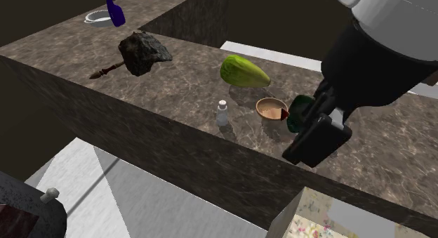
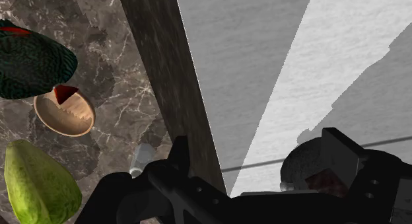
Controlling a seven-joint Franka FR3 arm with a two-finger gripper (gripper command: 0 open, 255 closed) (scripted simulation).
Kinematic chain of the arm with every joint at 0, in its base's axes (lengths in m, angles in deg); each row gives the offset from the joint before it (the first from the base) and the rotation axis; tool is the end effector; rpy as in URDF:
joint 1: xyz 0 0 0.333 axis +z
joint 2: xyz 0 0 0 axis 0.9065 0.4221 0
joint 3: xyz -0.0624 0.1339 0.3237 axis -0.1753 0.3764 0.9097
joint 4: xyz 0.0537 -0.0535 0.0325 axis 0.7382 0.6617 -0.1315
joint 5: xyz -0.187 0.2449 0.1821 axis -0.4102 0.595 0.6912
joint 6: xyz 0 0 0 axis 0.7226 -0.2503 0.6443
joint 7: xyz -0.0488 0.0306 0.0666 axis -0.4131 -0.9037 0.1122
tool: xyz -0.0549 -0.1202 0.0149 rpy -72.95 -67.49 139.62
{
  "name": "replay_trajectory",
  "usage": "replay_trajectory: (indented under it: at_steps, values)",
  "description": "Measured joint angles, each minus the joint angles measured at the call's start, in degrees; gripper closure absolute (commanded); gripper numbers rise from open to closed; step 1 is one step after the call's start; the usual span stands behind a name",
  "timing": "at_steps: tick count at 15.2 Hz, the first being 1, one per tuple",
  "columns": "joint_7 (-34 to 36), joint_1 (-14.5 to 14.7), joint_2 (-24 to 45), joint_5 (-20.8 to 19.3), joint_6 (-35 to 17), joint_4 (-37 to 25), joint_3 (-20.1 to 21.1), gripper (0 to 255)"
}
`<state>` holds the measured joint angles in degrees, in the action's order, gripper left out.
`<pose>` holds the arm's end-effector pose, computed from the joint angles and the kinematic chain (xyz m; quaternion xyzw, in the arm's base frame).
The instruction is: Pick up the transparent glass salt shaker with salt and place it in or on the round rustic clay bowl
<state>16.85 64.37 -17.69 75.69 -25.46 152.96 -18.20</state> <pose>0.2779 0.0031 0.6292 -0.9958 -0.0121 -0.0893 0.0152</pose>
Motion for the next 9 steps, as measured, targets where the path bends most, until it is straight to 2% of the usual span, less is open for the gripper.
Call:
replay_trajectory:
  at_steps: [3,9]
  values:
    - [-1.7,-0.2,1.1,-0.3,-1.9,0.7,-1.4,0]
    - [-8.8,-0.4,7.9,-0.7,-10.7,2.6,-6.6,0]
